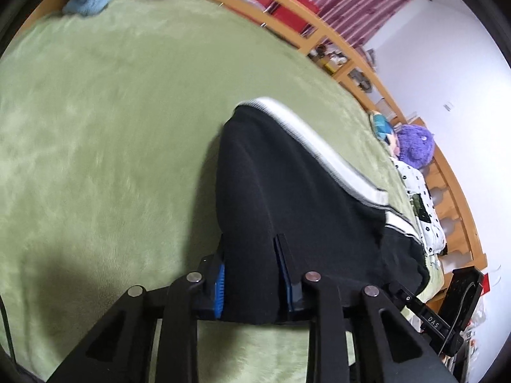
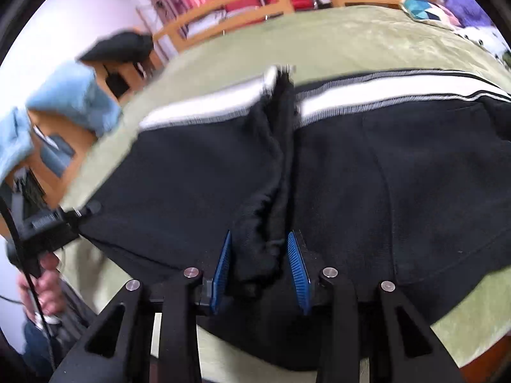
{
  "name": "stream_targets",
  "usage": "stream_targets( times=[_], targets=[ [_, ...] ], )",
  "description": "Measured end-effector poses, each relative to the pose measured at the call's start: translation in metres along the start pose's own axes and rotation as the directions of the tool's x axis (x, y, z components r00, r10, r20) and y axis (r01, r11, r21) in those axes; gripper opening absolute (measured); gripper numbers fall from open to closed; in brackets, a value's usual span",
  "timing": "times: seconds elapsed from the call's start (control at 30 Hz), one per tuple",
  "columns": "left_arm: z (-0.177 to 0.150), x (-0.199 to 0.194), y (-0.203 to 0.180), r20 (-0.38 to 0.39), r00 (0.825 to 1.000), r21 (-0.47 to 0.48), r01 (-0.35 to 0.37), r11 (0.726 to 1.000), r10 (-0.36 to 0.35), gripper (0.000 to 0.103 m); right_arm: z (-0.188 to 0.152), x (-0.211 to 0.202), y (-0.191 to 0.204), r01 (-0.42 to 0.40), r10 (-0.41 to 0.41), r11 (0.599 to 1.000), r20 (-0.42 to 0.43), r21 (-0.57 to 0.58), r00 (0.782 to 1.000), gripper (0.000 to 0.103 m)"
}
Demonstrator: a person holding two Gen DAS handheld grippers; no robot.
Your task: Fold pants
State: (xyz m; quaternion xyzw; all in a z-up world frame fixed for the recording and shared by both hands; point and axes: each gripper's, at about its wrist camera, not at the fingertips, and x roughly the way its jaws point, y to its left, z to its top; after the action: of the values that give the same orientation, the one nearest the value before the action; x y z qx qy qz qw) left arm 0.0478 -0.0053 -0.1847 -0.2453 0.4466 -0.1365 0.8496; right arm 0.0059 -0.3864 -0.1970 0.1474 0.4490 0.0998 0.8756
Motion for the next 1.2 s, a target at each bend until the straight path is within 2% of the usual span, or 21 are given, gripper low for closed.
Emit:
stream_targets(
  times=[0.1, 0.2, 0.37, 0.5, 0.6, 0.73, 0.83, 0.93, 1.03, 1.07, 1.1, 1.17, 1.2],
  targets=[
    [0.01, -0.017, -0.029, 0.047, 0.999, 0.049, 0.019, 0.999, -0.021, 0.022, -0.003, -0.027, -0.006, 0.0, -0.001, 1.0, 0.054, 0.011, 0.999, 0.038],
    [0.016, -0.034, -0.071, 0.096, 0.995, 0.137, 0.018, 0.99, -0.032, 0.021, -0.008, -0.044, -0.021, 0.059, -0.059, 0.998, 0.042, 0.0, 0.997, 0.038],
    [0.021, -0.055, -0.148, 0.154, 0.984, 0.266, 0.041, 0.963, -0.085, 0.021, -0.014, -0.091, -0.075, 0.104, -0.117, 0.984, 0.088, 0.143, 0.989, 0.038],
    [0.022, -0.053, -0.214, 0.179, 0.975, 0.348, 0.066, 0.935, -0.136, 0.021, -0.022, -0.143, -0.111, 0.146, -0.19, 0.958, 0.166, 0.245, 0.968, 0.039],
    [0.015, -0.046, -0.271, 0.177, 0.968, 0.422, 0.087, 0.902, -0.176, 0.021, -0.032, -0.175, -0.136, 0.165, -0.227, 0.938, 0.182, 0.305, 0.957, 0.039],
    [-0.007, -0.024, -0.345, 0.126, 0.962, 0.515, 0.143, 0.845, -0.24, 0.021, -0.053, -0.216, -0.159, 0.212, -0.288, 0.912, 0.181, 0.351, 0.94, 0.039],
    [-0.025, 0.003, -0.395, 0.078, 0.957, 0.556, 0.191, 0.809, -0.279, 0.021, -0.08, -0.247, -0.178, 0.257, -0.344, 0.876, 0.154, 0.409, 0.926, 0.039],
    [-0.049, 0.047, -0.445, 0.001, 0.954, 0.579, 0.244, 0.778, -0.3, 0.021, -0.112, -0.27, -0.198, 0.309, -0.397, 0.821, 0.091, 0.479, 0.913, 0.039],
    [-0.082, 0.097, -0.482, -0.106, 0.944, 0.572, 0.314, 0.758, -0.311, 0.021, -0.141, -0.282, -0.214, 0.351, -0.432, 0.766, 0.026, 0.539, 0.902, 0.039],
    [-0.097, 0.117, -0.494, -0.163, 0.944, 0.586, 0.327, 0.742, -0.287, 0.023, -0.151, -0.284, -0.216, 0.371, -0.447, 0.747, 0.004, 0.551, 0.894, 0.039],
    [-0.112, 0.136, -0.504, -0.243, 0.936, 0.59, 0.352, 0.727, -0.256, 0.023, -0.159, -0.286, -0.218, 0.39, -0.461, 0.733, -0.015, 0.557, 0.887, 0.039],
    [-0.13, 0.151, -0.508, -0.329, 0.913, 0.575, 0.397, 0.715, -0.242, 0.023, -0.174, -0.285, -0.224, 0.424, -0.481, 0.706, -0.056, 0.568, 0.875, 0.039],
    [-0.137, 0.15, -0.508, -0.334, 0.912, 0.583, 0.397, 0.709, -0.237, 0.023, -0.178, -0.282, -0.226, 0.428, -0.478, 0.701, -0.07, 0.57, 0.876, 0.039]
  ],
)
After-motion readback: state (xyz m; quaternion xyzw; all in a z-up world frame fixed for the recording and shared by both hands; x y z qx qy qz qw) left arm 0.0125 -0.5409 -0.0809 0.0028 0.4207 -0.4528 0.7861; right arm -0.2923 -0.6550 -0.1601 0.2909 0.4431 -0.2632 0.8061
